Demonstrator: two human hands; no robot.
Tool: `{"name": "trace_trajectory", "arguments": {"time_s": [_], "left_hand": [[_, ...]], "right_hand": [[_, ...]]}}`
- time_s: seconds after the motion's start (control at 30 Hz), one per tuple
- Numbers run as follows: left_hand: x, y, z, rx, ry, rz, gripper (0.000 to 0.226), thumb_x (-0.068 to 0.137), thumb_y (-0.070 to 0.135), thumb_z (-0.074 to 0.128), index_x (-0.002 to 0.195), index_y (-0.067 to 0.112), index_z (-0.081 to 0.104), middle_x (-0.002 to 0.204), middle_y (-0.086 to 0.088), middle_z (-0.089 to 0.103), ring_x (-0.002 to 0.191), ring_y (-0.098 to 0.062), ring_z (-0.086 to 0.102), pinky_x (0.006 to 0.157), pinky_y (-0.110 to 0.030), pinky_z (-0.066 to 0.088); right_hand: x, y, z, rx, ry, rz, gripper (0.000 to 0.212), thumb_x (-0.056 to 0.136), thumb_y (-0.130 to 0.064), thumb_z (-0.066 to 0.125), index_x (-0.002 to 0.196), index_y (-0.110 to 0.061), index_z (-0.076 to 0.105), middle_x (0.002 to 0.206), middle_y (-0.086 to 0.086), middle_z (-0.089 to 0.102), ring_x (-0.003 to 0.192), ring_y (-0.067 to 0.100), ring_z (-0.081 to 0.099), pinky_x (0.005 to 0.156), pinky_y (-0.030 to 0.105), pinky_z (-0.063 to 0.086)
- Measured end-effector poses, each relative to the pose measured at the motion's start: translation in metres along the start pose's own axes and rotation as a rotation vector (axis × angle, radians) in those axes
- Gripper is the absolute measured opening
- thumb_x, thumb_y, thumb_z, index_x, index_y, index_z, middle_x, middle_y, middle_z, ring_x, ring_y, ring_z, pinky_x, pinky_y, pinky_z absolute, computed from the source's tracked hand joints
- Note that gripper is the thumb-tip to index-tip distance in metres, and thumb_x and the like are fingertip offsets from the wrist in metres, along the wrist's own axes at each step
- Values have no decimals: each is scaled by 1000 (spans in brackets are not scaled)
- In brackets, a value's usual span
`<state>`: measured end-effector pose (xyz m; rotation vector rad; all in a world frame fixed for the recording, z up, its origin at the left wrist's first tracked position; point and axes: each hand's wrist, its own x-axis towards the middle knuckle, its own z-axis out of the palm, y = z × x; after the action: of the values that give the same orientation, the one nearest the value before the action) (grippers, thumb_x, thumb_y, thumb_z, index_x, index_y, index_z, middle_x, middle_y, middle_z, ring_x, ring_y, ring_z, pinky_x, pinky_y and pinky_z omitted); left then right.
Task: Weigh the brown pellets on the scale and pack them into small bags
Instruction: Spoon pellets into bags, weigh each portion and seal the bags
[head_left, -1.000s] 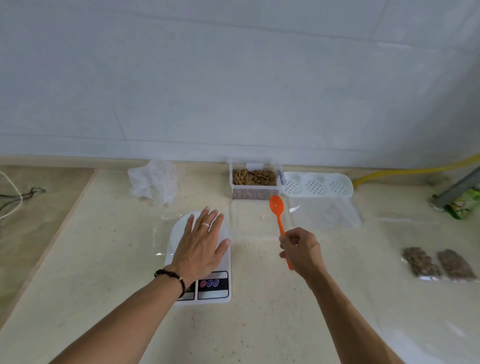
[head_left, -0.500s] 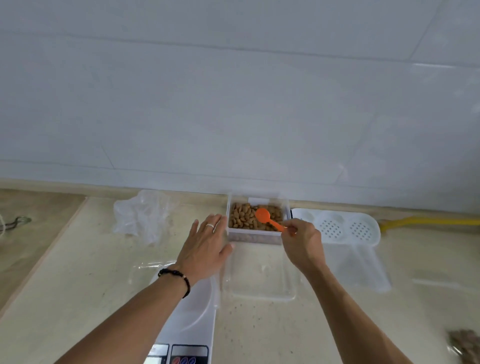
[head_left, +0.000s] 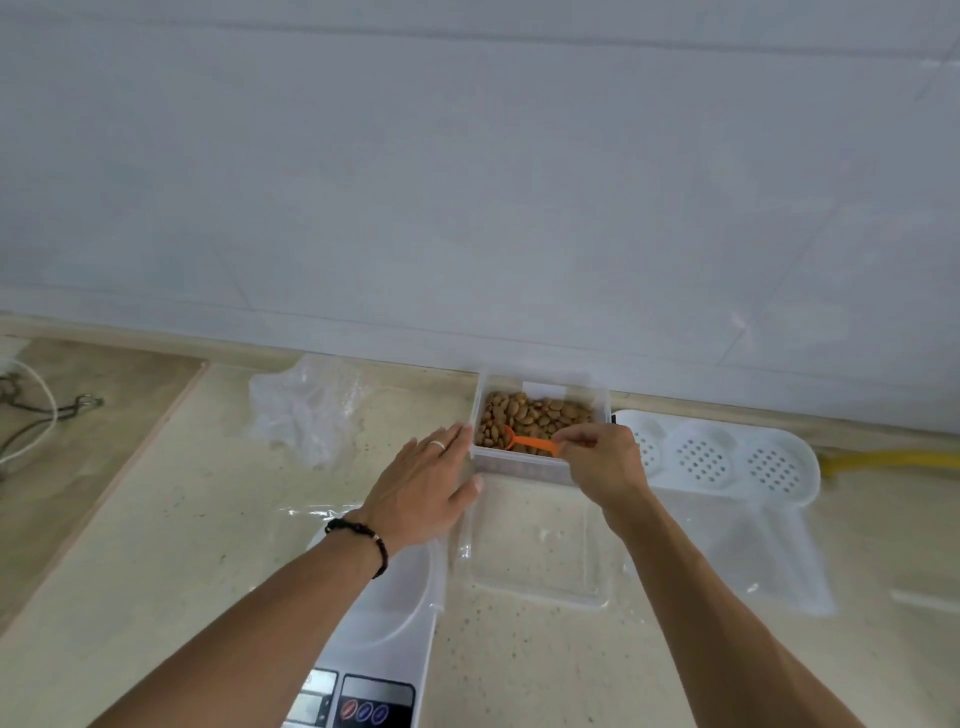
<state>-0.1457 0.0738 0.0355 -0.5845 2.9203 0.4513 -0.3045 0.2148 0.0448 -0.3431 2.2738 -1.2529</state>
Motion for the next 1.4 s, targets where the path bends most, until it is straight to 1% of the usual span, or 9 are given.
{"name": "trace_trajectory", "arguments": {"time_s": [0.1,0.27,0.33,0.5,0.6,0.77,1.03,1.17,1.4], "left_hand": [[-3,-1,0,-18,-23,-2,67,102,44,34,154,11,7,160,-6,20,145,-18,21,119,-39,19],[-15,-8,-2,-41,69,41,62,96,49,43,145,13,28,147,-5,39,130,-21,39,110,-34,30],[-22,-15,-1,-57,24,64,76,88,61,48,146,16,27,149,-4,37,134,-20,35,114,-34,23],[-35,-22,10,71,-193,134,134,57,84,64,153,16,-1,161,-3,10,149,-17,1,122,-41,0],[-34,-22,18,203,-237,211,146,50,86,66,152,13,-8,161,-6,3,149,-19,-4,121,-46,-3],[-32,-19,24,285,-222,255,146,51,81,68,152,9,-9,159,-12,7,147,-25,1,120,-49,-5],[-40,-27,20,261,-167,181,143,53,80,66,152,6,-7,150,-14,27,139,-28,26,119,-45,12],[-40,-27,12,135,-75,160,127,57,71,69,150,10,8,141,-7,37,124,-24,39,108,-37,32],[-28,-26,-15,-289,93,64,116,60,52,82,148,23,12,142,4,40,124,-20,41,101,-32,38]], "right_hand": [[-4,0,-2,190,16,109,20,87,5,57,89,-6,73,68,6,61,51,15,48,48,24,41],[-17,1,-4,338,63,171,20,86,9,56,84,-4,70,78,18,66,51,17,48,49,26,41],[-23,2,-4,364,90,180,20,86,10,57,81,-6,70,81,18,67,52,17,49,50,27,42],[-38,4,-1,404,144,184,18,85,7,59,83,-6,70,83,16,67,55,16,50,52,26,44],[-45,5,2,431,175,183,15,84,8,60,89,-2,70,79,14,66,52,14,49,52,25,44],[-54,8,2,447,211,175,15,84,8,60,85,-4,69,79,15,65,52,14,49,53,27,45],[-61,11,3,467,255,178,17,87,6,58,87,-6,70,82,14,67,54,14,51,56,27,48],[-63,10,6,462,247,170,16,87,5,58,91,-4,71,83,14,67,57,15,53,58,28,49],[-70,0,-1,519,202,118,15,86,6,60,94,-1,71,80,15,65,56,15,52,57,28,47]]}}
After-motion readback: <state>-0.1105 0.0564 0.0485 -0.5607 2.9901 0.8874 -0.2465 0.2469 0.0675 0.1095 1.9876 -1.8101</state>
